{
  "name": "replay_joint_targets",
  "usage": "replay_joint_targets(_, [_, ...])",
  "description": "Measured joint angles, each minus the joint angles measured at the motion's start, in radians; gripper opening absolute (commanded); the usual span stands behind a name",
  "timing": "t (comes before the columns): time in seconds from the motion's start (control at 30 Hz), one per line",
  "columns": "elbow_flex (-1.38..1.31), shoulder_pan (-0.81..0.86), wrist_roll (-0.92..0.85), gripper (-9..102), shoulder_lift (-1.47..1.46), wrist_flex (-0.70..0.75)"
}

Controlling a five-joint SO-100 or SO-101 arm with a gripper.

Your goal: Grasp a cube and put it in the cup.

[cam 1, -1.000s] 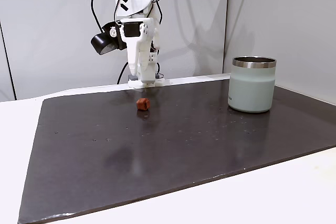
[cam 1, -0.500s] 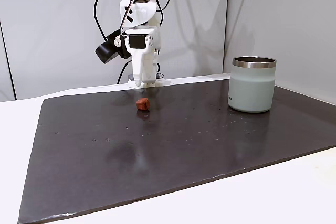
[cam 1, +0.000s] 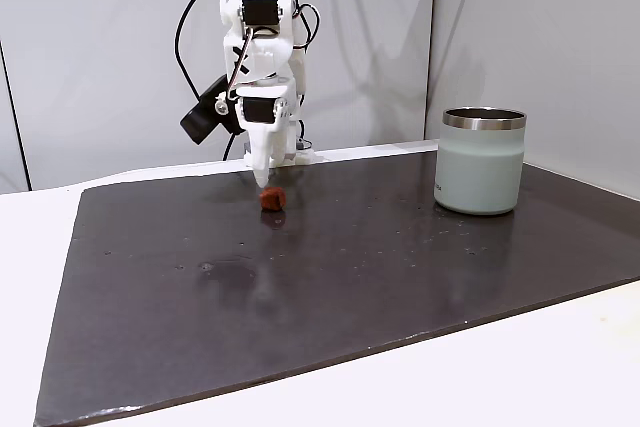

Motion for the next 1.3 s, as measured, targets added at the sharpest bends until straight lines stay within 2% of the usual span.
replay_joint_targets(0.67, [0.121,-0.002,-0.029,28,-0.067,-0.179])
replay_joint_targets(0.97, [0.133,-0.012,-0.029,27,-0.095,-0.216])
replay_joint_targets(1.3, [0.138,-0.012,-0.041,11,-0.107,-0.247])
